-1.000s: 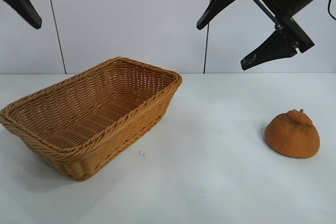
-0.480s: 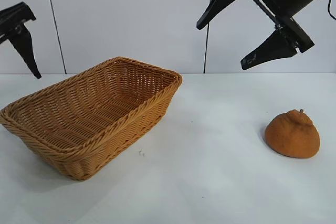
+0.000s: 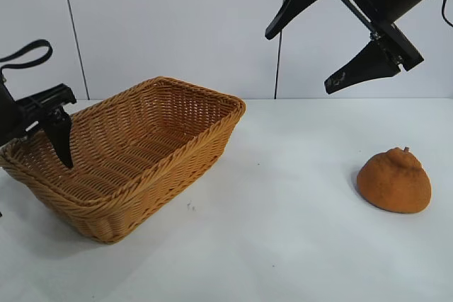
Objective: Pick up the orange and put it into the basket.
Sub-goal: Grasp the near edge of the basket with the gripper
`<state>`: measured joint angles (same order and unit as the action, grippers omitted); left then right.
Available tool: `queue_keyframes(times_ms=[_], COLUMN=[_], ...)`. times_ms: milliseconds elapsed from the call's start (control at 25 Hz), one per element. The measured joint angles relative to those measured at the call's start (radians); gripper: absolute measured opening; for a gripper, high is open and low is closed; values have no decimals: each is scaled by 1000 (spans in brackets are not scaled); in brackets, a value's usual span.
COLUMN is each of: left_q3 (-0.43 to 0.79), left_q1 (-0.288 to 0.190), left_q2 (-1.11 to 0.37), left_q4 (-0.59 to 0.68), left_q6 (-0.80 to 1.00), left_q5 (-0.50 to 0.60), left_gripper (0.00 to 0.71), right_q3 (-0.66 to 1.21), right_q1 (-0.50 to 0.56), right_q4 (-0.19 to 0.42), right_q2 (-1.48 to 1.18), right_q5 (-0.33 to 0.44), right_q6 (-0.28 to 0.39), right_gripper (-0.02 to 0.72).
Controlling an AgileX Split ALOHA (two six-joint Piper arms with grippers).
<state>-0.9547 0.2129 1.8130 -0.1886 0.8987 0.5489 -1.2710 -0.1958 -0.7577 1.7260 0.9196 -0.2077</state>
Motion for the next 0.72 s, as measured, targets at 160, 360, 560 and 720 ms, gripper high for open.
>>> queue_keyframes(times_ms=[160,360,560,720], left_q3=[0,0,0,-34], left_q1=[0,0,0,0], left_q2=[41,45,45,45], left_q4=[-7,-7,-22,-37], left_q6=[0,0,12,6], left_q5=[-22,-34,-38,16], left_gripper=[610,486,106,94], right_q3=[0,0,0,0], right_q1=[0,0,0,0], right_q4=[0,0,0,0], right_q2=[0,0,0,0], right_q5=[0,0,0,0], right_q6=[0,0,0,0], right_gripper=[652,652,652,652])
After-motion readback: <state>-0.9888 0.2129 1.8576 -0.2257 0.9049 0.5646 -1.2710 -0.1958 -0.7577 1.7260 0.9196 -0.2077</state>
